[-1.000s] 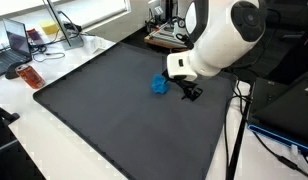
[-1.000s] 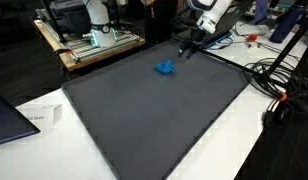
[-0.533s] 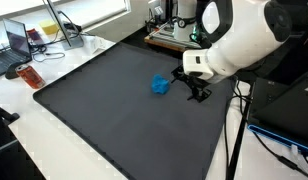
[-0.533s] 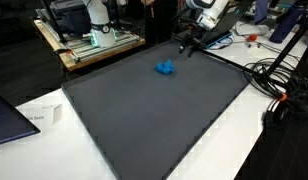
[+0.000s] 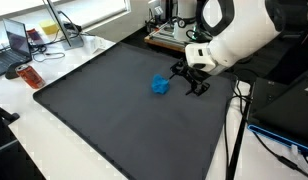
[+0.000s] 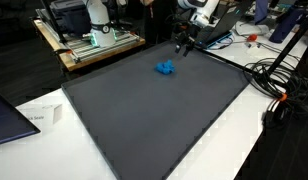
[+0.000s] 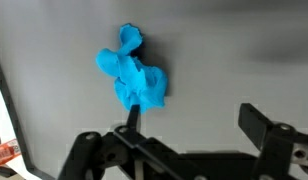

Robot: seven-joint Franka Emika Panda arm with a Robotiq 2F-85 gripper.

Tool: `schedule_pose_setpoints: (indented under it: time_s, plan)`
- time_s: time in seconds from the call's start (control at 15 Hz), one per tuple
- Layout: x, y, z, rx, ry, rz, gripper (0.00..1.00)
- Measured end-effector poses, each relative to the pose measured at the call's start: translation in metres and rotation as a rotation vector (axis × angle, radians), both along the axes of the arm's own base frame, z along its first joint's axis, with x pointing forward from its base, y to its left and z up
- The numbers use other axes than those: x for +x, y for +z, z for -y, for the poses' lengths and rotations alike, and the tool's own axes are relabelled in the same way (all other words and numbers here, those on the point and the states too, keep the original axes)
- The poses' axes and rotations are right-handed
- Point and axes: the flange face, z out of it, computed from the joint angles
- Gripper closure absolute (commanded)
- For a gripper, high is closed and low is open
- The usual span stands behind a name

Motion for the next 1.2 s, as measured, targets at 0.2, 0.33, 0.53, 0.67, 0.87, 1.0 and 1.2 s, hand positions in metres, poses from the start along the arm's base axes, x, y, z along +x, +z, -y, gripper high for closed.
schedule_pose_setpoints:
  time_s: [0.2,0.33,0.53,0.67,0.87,1.0,1.2]
  plan:
    - [-0.019,0.004,0.005,0.034,0.036,0.007,0.00]
    - [-0.032,0.007,0.010,0.055,0.063,0.009,0.00]
    - [-0.050,0.010,0.020,0.079,0.117,0.019,0.00]
    - [-0.060,0.011,0.028,0.096,0.150,0.027,0.00]
    - [-0.073,0.011,0.039,0.122,0.198,0.028,0.00]
    - [-0.081,0.012,0.047,0.138,0.233,0.026,0.00]
    - [-0.092,0.014,0.059,0.156,0.285,0.020,0.00]
